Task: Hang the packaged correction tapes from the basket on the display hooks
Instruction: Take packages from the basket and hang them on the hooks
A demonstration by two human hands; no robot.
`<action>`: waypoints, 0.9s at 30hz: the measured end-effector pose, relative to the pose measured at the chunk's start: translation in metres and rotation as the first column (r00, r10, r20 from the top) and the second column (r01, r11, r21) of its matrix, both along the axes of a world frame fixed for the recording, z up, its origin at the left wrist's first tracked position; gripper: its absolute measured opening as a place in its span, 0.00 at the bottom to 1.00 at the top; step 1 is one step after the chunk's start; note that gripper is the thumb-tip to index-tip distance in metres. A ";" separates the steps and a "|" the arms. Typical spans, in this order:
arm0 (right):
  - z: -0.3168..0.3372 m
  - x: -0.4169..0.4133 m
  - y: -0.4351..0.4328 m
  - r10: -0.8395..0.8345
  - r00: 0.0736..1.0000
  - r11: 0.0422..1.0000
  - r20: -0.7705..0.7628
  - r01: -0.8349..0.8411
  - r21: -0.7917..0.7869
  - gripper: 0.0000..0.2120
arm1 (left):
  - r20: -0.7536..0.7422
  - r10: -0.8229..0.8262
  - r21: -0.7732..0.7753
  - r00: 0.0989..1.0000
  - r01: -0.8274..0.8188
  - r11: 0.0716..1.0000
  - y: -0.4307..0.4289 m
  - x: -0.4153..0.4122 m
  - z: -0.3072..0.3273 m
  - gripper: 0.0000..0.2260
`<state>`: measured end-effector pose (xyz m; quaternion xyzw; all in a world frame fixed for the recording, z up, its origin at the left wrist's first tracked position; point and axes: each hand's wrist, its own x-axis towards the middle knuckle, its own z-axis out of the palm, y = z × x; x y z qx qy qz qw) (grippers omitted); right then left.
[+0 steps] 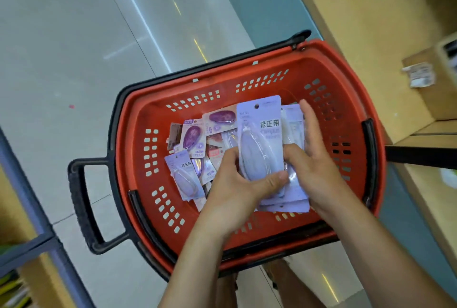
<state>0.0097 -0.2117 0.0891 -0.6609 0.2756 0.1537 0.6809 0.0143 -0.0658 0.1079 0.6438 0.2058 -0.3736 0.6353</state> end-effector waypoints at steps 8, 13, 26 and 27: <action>0.128 -0.008 0.013 -0.052 0.995 0.998 0.090 0.051 0.021 0.20 | 0.042 -0.031 -0.018 0.999 0.031 0.999 0.010 0.012 0.137 0.24; 0.202 -0.017 0.028 -0.063 0.991 0.998 0.118 0.065 -0.010 0.37 | 0.158 -0.212 -0.029 0.964 0.219 0.975 0.020 0.015 0.224 0.18; 0.333 -0.101 0.044 -0.464 0.829 0.870 0.311 0.493 -0.015 0.27 | 0.296 -0.526 -0.033 0.797 0.559 0.828 0.019 -0.023 0.341 0.14; 0.337 -0.113 0.040 -0.499 0.806 0.847 0.319 0.531 -0.017 0.27 | 0.298 -0.541 -0.034 0.787 0.575 0.817 0.011 -0.030 0.347 0.13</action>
